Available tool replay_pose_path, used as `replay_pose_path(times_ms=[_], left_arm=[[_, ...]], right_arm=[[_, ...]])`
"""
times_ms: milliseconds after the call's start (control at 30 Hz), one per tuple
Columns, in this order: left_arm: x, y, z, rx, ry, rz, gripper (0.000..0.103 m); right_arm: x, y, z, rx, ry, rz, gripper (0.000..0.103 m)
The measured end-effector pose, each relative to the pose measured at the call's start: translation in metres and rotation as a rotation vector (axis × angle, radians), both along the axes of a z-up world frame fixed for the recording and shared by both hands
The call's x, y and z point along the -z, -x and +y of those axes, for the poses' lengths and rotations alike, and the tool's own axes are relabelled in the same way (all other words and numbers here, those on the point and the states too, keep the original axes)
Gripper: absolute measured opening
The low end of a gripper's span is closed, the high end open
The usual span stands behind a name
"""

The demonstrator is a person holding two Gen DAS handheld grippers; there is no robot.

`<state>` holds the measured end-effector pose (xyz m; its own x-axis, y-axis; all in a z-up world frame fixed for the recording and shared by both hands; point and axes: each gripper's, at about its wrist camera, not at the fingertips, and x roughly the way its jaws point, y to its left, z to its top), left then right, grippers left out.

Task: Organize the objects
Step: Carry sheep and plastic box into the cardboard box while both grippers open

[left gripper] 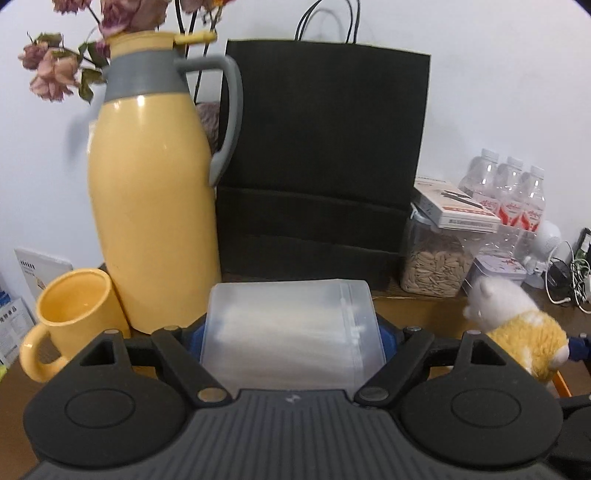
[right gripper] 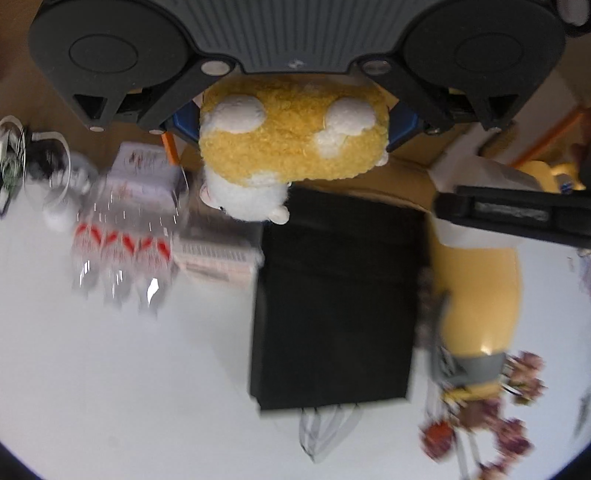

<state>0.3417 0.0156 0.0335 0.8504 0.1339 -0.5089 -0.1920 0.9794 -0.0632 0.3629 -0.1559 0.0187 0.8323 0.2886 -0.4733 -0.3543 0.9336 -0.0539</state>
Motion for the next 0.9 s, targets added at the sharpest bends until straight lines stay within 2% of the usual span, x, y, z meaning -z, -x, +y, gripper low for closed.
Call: replay_pose_path(times_ms=[67, 100, 167, 333, 400, 467, 733, 900], left_arm=[[0.007, -0.007, 0.002, -0.017, 0.012, 0.013, 0.084], [0.01, -0.012, 0.001, -0.005, -0.006, 0.041, 0.084], [0.014, -0.014, 0.002, -0.003, 0.007, 0.058, 0.084], [0.02, -0.016, 0.0, -0.004, -0.014, 0.071, 0.085], [0.02, -0.015, 0.0, -0.001, -0.011, 0.062, 0.103], [0.019, -0.011, 0.001, -0.002, -0.013, 0.043, 0.103], [0.013, -0.009, 0.001, 0.009, 0.002, 0.043, 0.103], [0.0, 0.008, 0.004, 0.028, 0.006, -0.005, 0.103]], right_arm=[[0.008, -0.012, -0.001, 0.045, 0.009, 0.035, 0.096], [0.012, -0.014, -0.002, 0.044, 0.017, 0.045, 0.096], [0.018, -0.015, -0.002, 0.037, 0.024, 0.058, 0.096], [0.023, -0.017, 0.002, 0.029, 0.048, 0.068, 0.097], [0.023, -0.018, 0.002, 0.034, 0.049, 0.073, 0.1], [0.022, -0.013, 0.003, 0.045, 0.049, 0.069, 0.103], [0.014, -0.009, -0.008, 0.066, 0.012, 0.048, 0.103], [0.001, 0.004, -0.011, 0.056, -0.011, 0.005, 0.103]])
